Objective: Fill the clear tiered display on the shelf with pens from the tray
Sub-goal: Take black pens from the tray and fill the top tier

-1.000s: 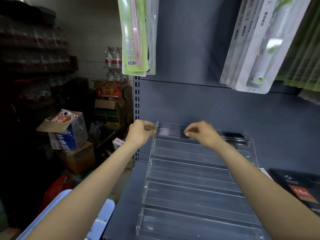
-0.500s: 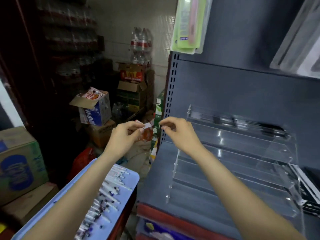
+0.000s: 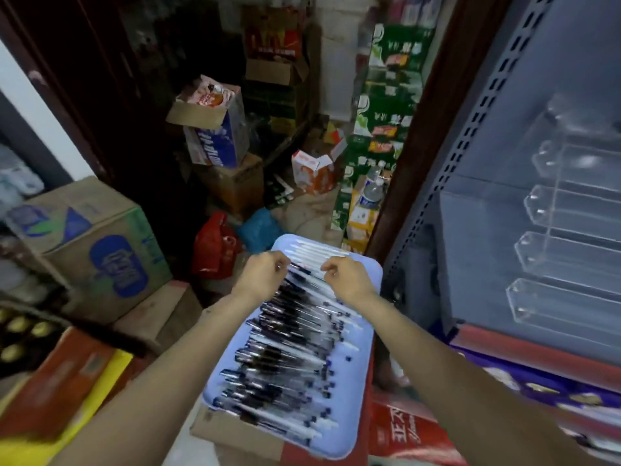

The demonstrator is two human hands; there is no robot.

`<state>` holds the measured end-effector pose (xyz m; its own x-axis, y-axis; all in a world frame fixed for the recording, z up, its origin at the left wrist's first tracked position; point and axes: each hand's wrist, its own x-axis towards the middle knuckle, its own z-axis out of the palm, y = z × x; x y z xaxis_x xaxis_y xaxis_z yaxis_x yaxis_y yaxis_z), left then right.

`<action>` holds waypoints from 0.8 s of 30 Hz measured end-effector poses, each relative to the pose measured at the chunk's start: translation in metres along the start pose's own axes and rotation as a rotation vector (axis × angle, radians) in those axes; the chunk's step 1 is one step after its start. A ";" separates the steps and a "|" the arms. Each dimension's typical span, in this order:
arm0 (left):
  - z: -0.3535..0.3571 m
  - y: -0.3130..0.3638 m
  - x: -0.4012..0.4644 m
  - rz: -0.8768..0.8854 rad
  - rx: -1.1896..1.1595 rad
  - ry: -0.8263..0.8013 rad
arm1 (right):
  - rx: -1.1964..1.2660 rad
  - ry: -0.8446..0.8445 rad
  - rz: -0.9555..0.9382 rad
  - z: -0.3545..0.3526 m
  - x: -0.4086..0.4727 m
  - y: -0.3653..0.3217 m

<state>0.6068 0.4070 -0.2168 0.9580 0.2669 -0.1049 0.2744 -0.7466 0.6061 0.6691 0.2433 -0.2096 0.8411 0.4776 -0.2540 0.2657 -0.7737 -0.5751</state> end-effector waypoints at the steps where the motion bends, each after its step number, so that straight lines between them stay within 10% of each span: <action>1: 0.005 -0.011 0.003 0.006 0.031 -0.045 | -0.012 -0.003 0.029 0.012 0.004 0.003; 13: 0.031 -0.064 0.067 0.088 0.279 -0.257 | -0.375 -0.091 0.148 0.048 0.056 0.027; 24: 0.031 -0.073 0.079 -0.012 -0.275 -0.251 | -0.074 -0.053 0.165 0.047 0.059 0.039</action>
<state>0.6651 0.4641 -0.2936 0.9548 0.0915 -0.2827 0.2858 -0.5437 0.7891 0.7066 0.2608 -0.2834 0.8504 0.3619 -0.3820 0.1623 -0.8710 -0.4637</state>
